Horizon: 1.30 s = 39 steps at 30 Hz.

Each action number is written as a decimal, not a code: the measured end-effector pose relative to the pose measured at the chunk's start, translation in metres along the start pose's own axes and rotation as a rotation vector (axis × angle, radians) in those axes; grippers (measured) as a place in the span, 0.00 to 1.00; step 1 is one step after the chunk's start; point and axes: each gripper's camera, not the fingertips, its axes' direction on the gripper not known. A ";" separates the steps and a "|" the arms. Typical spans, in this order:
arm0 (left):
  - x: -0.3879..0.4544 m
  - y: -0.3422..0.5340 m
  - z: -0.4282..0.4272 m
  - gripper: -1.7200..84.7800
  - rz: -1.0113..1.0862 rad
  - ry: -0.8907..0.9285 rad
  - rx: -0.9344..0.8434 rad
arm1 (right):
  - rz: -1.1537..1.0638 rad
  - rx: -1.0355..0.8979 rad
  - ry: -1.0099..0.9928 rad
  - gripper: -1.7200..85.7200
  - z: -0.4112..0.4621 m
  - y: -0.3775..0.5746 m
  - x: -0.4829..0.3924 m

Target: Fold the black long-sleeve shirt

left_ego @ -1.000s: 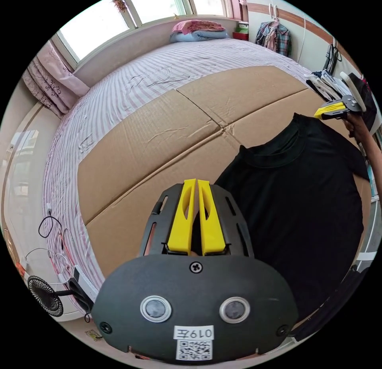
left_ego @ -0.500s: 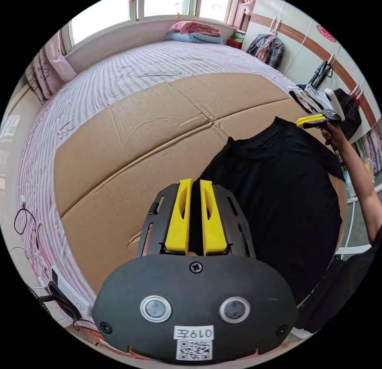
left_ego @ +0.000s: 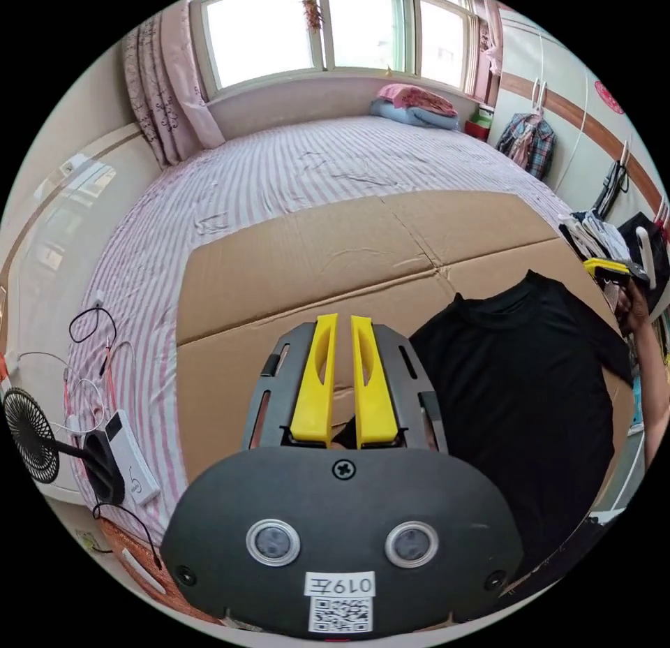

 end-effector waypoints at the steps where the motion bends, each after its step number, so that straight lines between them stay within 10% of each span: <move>1: -0.005 0.016 -0.022 0.03 -0.014 -0.023 0.061 | -0.004 0.049 0.041 0.07 -0.024 0.018 -0.016; 12: 0.101 0.297 -0.178 0.03 0.062 0.003 0.365 | -0.042 0.469 0.067 0.01 -0.140 0.269 -0.258; 19: 0.157 0.376 -0.174 0.03 0.038 0.138 0.065 | 0.045 0.145 -0.036 0.01 -0.122 0.289 -0.358; 39: 0.092 0.504 -0.232 0.03 0.107 0.176 0.226 | -0.245 0.222 0.162 0.01 -0.135 0.299 -0.569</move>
